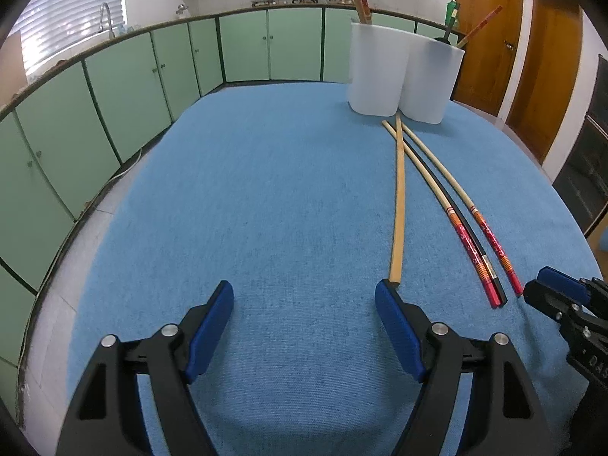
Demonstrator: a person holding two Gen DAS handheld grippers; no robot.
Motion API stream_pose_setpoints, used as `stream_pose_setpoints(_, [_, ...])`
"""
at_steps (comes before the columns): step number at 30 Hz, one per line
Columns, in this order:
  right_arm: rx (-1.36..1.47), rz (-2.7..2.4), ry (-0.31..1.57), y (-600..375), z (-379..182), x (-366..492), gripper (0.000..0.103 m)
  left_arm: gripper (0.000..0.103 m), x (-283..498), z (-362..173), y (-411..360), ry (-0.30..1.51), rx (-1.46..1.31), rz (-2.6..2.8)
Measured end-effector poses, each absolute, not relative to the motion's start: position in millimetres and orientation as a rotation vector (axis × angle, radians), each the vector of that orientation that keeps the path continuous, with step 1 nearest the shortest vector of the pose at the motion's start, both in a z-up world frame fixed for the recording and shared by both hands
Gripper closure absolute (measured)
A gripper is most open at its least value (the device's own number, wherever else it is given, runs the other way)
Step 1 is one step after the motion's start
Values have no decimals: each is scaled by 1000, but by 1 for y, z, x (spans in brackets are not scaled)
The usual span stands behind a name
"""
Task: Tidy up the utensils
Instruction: 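Pull both open tools back over the remaining chopsticks, then grasp a red-patterned chopstick with the right tool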
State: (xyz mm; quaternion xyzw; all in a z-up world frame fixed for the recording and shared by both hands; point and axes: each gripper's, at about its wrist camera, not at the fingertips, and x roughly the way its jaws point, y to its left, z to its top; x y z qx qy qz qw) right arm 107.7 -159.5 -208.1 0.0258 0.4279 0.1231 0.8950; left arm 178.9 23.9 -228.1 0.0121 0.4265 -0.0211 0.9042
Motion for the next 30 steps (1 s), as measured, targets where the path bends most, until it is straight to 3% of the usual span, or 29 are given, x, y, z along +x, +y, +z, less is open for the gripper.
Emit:
stream_pose_setpoints(4, [47,271,899,-152,-212,111,73,27,178,-228,23,881,34,-45])
stream_pose_setpoints(6, [51,270,899,-150,-212,114,80,27,178,-228,23,880,36,-45])
stream_pose_setpoints(8, [62,278,906,-150,-213,117,95,27,178,-228,23,882,40,-48])
stream_pose_setpoints(9, [63,278,908,-150,-213,117,97,27,178,-229,23,883,41,-49])
stream_pose_setpoints(22, [51,188,891,-178,-210,114,98,28,190,-229,4,892,27,-122])
stream_pose_setpoints(25, [78,193,895,-186,-211,115,98,32,197,-233,-2,909,40,-116])
stream_pose_setpoints(27, [89,198,897,-188,-212,115,98,40,199,-232,-4,905,45,-121])
stream_pose_setpoints(30, [91,201,899,-188,-213,116,97,62,200,-230,-8,898,51,-131])
